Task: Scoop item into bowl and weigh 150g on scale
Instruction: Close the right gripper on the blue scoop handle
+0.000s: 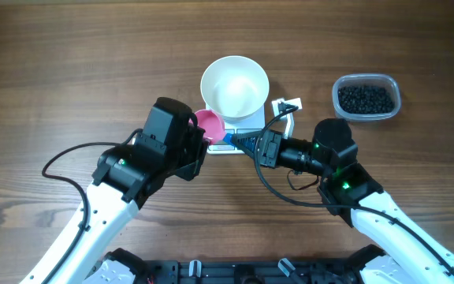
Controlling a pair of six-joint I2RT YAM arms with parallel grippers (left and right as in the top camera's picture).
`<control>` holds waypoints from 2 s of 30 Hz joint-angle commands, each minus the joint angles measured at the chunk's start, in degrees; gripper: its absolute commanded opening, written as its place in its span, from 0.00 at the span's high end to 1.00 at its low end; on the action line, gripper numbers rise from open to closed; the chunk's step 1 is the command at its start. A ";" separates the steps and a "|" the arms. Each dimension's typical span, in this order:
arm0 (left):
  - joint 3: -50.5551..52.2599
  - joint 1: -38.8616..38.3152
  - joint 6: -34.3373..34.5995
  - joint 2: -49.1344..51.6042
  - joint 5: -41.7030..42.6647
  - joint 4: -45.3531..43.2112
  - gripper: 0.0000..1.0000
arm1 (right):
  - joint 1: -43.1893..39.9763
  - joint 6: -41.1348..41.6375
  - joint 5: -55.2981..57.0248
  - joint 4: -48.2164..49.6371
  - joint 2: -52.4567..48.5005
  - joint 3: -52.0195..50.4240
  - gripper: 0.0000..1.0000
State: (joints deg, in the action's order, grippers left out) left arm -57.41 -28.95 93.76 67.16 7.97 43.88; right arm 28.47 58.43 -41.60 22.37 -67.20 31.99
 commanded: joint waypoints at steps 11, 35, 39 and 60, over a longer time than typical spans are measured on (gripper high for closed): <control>-0.90 -0.57 -0.28 -0.39 -0.59 0.46 0.96 | 0.61 0.02 -4.52 0.98 0.00 0.92 0.89; -0.90 -0.57 -0.26 -0.39 -1.44 0.46 0.96 | 0.61 0.24 -6.36 0.92 0.00 0.92 0.89; -0.90 -0.57 -0.24 -0.39 -1.44 0.44 0.96 | 0.61 0.28 -6.54 0.74 0.00 0.92 0.96; -0.92 4.39 -3.50 -1.05 -0.83 0.63 0.16 | -0.24 -11.56 -1.03 0.94 0.00 0.92 0.96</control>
State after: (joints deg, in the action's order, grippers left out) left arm -57.41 -26.74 93.34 66.85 7.53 44.53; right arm 28.62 54.43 -44.47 22.79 -67.29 31.97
